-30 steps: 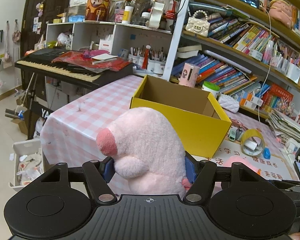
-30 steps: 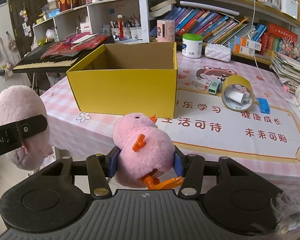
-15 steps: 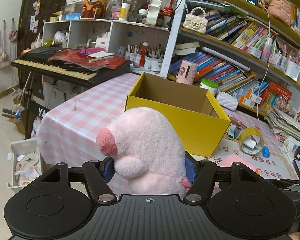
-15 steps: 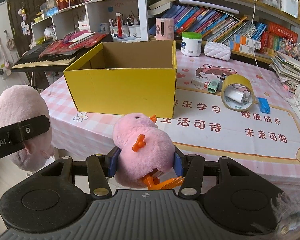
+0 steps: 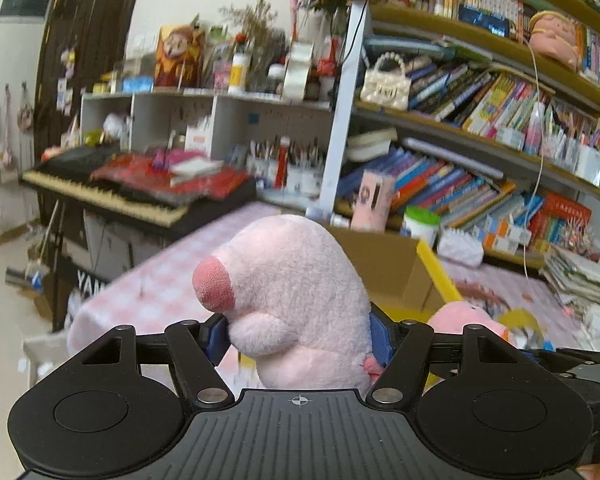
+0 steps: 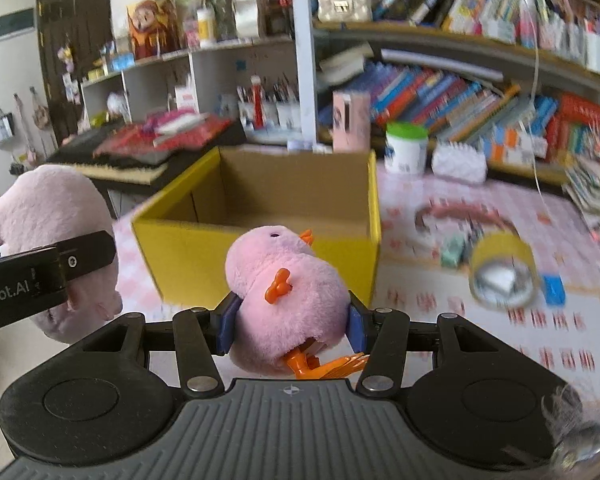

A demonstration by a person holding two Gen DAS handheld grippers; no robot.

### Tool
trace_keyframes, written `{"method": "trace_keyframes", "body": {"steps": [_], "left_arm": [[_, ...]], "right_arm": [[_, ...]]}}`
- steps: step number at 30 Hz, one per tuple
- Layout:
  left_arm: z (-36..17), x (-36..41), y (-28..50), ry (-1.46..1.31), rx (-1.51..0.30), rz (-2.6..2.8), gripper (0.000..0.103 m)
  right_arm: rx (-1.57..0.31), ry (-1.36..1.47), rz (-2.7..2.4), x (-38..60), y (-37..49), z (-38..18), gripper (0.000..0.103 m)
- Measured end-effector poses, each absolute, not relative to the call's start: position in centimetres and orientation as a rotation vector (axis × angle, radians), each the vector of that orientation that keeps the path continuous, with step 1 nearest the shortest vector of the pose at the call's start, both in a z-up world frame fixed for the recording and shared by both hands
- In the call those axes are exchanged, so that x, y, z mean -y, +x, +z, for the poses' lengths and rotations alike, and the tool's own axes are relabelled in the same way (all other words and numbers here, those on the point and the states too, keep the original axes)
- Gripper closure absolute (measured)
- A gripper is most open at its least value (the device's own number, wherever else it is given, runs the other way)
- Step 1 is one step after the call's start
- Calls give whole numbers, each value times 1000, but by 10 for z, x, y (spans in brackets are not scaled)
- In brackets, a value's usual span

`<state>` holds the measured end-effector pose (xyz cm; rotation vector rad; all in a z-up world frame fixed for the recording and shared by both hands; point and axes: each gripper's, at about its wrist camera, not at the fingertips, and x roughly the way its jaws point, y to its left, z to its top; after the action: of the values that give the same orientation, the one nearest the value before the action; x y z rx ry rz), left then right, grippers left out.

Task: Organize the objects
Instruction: 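Lift both held plushes and carry them over the yellow box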

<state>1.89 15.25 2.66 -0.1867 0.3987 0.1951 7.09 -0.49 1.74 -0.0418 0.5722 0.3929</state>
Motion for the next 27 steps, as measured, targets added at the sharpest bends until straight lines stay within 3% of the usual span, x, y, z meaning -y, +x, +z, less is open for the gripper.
{"method": "trace_keyframes", "body": {"steps": [10,27], "left_arm": [[38,-158,91,-170,-354,233,37],[3,-149,172,-125,-512,281,36]], "right_arm": [[-476,-97,419,-21,154,30,53],[-617,-201,508,-38,248,-18,53]]}}
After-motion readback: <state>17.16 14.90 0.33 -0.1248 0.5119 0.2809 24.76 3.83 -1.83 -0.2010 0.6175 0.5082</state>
